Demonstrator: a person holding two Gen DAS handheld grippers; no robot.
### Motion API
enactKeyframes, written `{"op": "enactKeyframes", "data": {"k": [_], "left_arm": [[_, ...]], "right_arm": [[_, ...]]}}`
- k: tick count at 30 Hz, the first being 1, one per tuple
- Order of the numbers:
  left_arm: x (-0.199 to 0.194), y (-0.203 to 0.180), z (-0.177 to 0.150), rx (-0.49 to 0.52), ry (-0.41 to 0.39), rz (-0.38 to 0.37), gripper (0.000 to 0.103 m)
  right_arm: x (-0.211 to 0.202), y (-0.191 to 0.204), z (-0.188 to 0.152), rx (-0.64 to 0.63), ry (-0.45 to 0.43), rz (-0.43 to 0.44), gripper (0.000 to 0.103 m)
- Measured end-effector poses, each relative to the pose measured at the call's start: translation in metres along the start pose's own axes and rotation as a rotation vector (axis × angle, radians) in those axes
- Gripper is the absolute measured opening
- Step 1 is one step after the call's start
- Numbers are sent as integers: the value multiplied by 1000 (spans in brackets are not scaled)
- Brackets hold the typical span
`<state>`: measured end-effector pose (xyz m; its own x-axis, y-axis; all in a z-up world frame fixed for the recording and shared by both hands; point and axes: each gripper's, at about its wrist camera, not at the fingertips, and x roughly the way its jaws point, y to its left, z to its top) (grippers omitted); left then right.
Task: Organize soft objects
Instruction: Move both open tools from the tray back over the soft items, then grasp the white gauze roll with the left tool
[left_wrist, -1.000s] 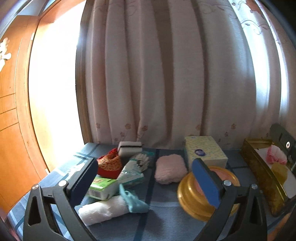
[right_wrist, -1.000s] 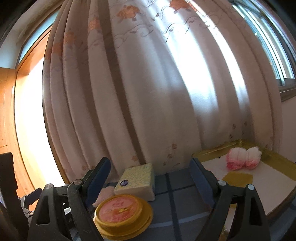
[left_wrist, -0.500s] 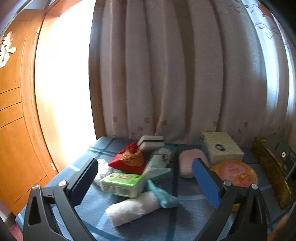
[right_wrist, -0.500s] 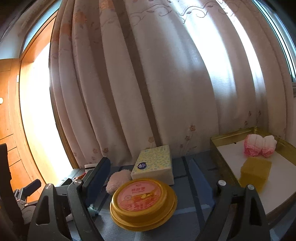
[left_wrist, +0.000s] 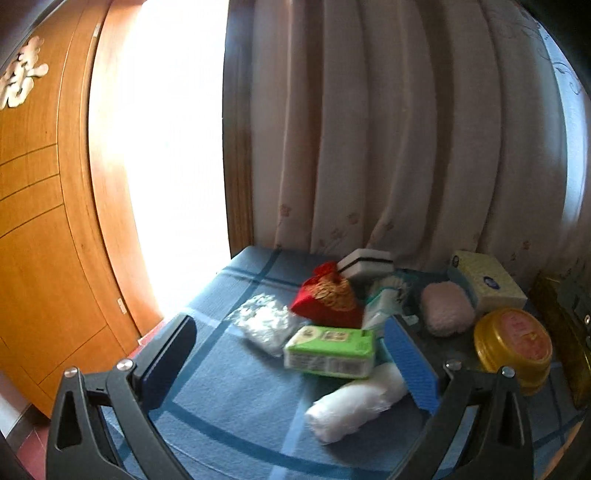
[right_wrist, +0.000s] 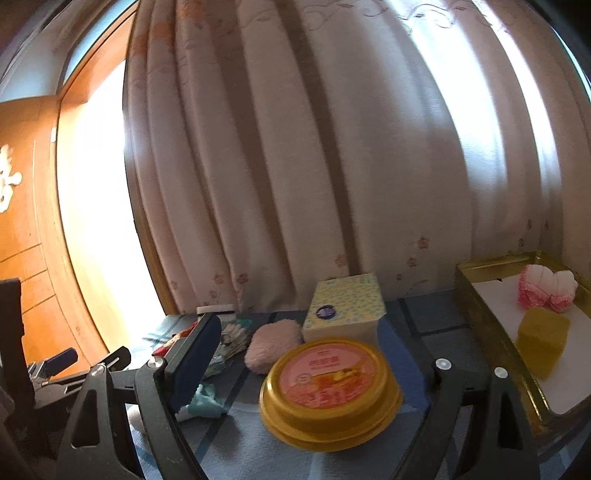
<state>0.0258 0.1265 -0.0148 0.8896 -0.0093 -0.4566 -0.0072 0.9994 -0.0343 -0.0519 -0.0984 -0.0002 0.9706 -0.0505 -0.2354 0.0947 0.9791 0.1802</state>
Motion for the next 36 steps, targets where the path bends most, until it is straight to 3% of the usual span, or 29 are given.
{"op": "enactKeyframes", "data": {"k": [4, 8, 10, 13, 20, 24, 26, 30, 32, 36], "left_arm": [[4, 6, -2, 3, 42, -50, 102], [17, -5, -12, 103, 128, -67, 102], [27, -12, -19, 147, 192, -66, 90], [22, -16, -22, 163, 168, -87, 89], [27, -24, -23, 204, 209, -155, 89], [38, -37, -21, 265, 275, -207, 87], [45, -40, -22, 275, 319, -230, 75], [51, -37, -23, 246, 372, -313, 65], [50, -37, -24, 239, 371, -343, 50], [44, -43, -25, 253, 343, -342, 37]], "right_arm": [[2, 10, -2, -23, 20, 28, 88], [3, 13, -3, -31, 28, 37, 86], [4, 13, -3, -29, 32, 50, 79], [9, 16, -3, -37, 52, 52, 78], [8, 17, -4, -40, 53, 55, 78], [9, 15, -3, -32, 59, 60, 78], [9, 16, -3, -35, 59, 60, 78], [8, 17, -3, -41, 59, 61, 78], [8, 17, -3, -42, 60, 61, 78], [9, 18, -4, -43, 68, 62, 78]]}}
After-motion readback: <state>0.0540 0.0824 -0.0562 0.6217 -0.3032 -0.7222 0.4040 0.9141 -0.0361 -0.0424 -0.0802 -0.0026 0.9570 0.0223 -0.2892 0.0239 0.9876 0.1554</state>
